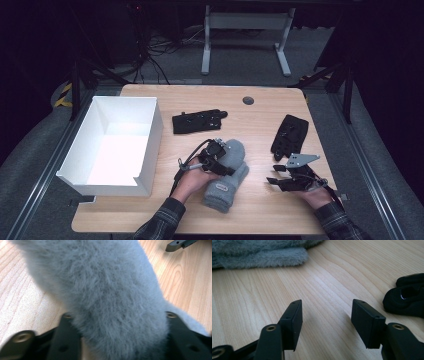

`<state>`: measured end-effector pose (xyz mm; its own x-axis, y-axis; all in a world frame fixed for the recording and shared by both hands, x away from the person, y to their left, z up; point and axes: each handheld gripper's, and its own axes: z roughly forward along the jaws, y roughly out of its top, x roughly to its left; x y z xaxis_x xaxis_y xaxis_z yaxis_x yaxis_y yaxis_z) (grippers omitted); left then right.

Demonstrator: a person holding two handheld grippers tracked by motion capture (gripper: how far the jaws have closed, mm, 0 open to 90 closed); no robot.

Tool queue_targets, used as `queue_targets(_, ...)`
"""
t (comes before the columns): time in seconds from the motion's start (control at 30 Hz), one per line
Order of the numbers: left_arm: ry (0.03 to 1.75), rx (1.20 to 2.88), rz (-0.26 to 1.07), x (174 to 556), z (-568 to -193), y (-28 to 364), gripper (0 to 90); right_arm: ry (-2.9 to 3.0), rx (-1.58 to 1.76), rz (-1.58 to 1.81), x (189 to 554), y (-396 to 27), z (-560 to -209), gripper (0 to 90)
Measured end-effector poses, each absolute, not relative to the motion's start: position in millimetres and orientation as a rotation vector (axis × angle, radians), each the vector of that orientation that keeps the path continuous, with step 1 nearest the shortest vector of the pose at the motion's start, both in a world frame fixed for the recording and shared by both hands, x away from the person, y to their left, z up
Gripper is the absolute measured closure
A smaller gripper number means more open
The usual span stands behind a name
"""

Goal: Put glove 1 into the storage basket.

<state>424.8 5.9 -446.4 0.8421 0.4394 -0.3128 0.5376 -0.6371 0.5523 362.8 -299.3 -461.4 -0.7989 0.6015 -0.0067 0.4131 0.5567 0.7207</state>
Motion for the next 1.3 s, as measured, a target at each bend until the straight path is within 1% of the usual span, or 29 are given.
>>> queue_targets(0.1, 0.721, 2.355, -0.198, 424, -445, 6, 65.1, 2.538, 0.845, 1.076, 363, -299, -462, 39.9)
queue_targets(0.23, 0.725, 2.348, -0.199, 424, -441, 7, 68.6, 2.535, 0.843, 1.077, 364, -299, -464, 35.4)
queue_targets(0.43, 0.718, 2.343, -0.170, 420, -429, 8, 69.8, 2.522, 0.835, 1.072, 364, -298, -466, 29.5)
queue_targets(0.5, 0.716, 2.340, -0.165, 420, -428, 9, 69.9, 2.519, 0.839, 1.075, 364, -298, -467, 28.7)
queue_targets(0.53, 0.714, 2.327, -0.156, 420, -423, 12, 69.9, 2.512, 0.840, 1.081, 364, -298, -467, 26.7)
queue_targets(0.7, 0.711, 2.310, -0.127, 418, -412, 17, 70.2, 2.501, 0.836, 1.086, 365, -298, -469, 23.1)
queue_targets(0.9, 0.718, 2.282, -0.089, 416, -394, 28, 70.6, 2.502, 0.837, 1.085, 365, -297, -469, 22.8)
queue_targets(1.3, 0.735, 2.234, 0.033, 414, -339, 48, 70.7, 2.505, 0.835, 1.090, 365, -297, -469, 22.7)
